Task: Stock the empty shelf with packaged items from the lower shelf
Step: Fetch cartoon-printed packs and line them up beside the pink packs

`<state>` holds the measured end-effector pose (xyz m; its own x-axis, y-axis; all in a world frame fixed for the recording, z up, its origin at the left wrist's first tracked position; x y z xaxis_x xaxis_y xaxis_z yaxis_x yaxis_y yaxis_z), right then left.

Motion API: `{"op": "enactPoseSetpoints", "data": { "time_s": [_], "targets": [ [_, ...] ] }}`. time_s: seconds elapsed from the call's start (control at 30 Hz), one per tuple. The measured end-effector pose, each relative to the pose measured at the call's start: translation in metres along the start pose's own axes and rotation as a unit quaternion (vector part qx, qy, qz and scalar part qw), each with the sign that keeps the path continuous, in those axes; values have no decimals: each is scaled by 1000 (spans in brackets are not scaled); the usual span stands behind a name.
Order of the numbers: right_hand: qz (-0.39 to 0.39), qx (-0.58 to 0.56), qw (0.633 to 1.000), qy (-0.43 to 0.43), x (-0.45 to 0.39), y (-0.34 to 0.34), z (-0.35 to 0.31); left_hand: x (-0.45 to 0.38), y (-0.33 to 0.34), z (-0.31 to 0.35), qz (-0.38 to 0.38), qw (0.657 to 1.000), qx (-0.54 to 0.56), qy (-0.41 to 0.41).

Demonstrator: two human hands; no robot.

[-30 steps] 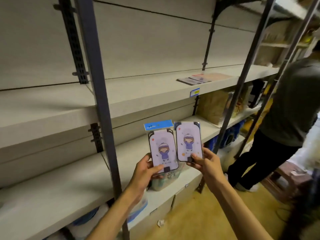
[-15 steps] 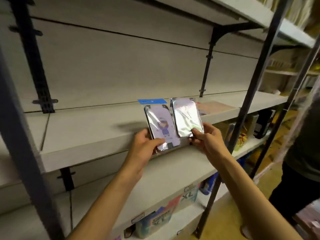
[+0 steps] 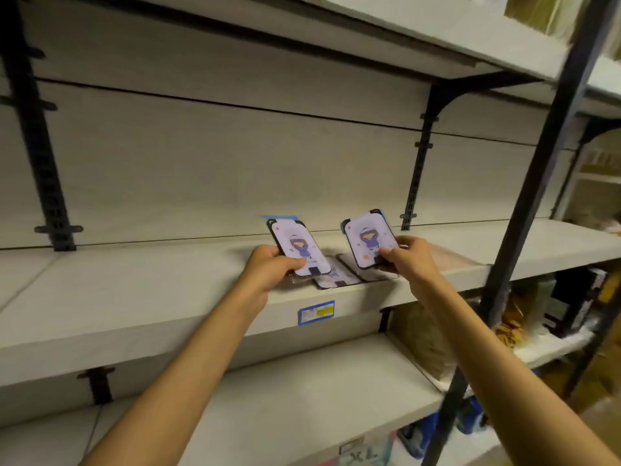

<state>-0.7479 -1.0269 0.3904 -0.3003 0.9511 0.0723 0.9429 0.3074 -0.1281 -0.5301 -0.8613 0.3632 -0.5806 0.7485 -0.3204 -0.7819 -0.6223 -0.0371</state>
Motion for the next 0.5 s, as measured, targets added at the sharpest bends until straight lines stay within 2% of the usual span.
{"op": "enactPoseSetpoints", "data": {
  "time_s": [0.1,0.3,0.5],
  "targets": [
    [-25,52,998,19,-21,0,8,-8,15,-10,7,999,-28,-22],
    [-37,130,991,-10,-38,2,16,-18,33,-12,12,996,-80,-35],
    [14,297,954,-41,-51,-7,20,-21,44,-21,18,990,-135,-44]
  ]
}}
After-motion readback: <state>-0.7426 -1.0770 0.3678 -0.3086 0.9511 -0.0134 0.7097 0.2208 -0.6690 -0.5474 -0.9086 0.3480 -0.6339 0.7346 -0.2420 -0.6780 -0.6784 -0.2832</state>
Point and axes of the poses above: each hand's wrist, its own x-axis away from the middle knuckle, its own y-axis out of the palm, z = x × y, the point moved 7 cm from there along -x, towards the middle knuckle, and after that the axes turned 15 degrees about y, right-handed, at the moved point
